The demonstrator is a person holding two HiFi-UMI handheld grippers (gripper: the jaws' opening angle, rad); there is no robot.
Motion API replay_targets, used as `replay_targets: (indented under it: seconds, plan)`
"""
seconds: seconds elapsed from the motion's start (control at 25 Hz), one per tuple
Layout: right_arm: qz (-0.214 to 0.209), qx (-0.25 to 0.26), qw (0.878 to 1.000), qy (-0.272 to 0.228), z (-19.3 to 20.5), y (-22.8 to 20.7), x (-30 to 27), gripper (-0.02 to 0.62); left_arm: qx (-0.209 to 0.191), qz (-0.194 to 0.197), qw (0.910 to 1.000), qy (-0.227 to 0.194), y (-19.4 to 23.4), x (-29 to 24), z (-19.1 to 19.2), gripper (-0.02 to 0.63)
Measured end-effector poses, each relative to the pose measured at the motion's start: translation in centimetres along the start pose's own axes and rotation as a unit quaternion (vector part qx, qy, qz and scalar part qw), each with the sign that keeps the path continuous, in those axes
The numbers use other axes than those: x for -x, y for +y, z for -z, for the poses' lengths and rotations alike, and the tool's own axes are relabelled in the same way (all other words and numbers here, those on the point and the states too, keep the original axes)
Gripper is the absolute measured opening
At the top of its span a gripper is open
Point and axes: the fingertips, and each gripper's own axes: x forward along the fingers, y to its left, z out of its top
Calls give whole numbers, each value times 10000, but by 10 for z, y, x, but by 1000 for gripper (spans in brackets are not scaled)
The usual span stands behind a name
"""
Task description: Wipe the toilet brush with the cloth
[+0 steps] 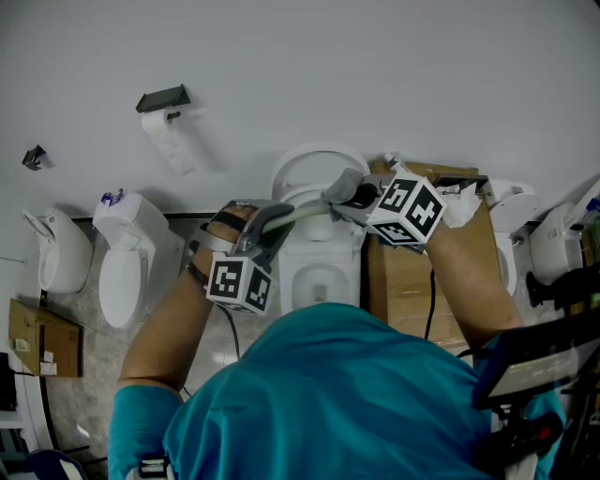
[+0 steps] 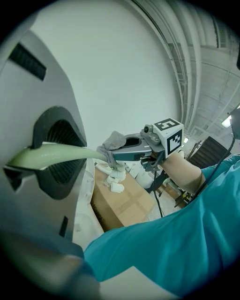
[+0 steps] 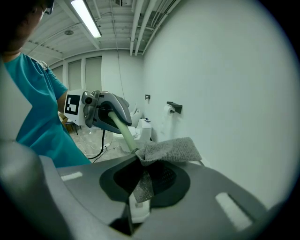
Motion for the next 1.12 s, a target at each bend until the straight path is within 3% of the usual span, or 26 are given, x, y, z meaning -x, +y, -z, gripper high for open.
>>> replay_targets:
  seconds: [1.12]
  plan:
    - [423, -301, 9973, 513, 60, -26, 14, 37, 116, -154, 9998, 47, 7, 16, 4, 60]
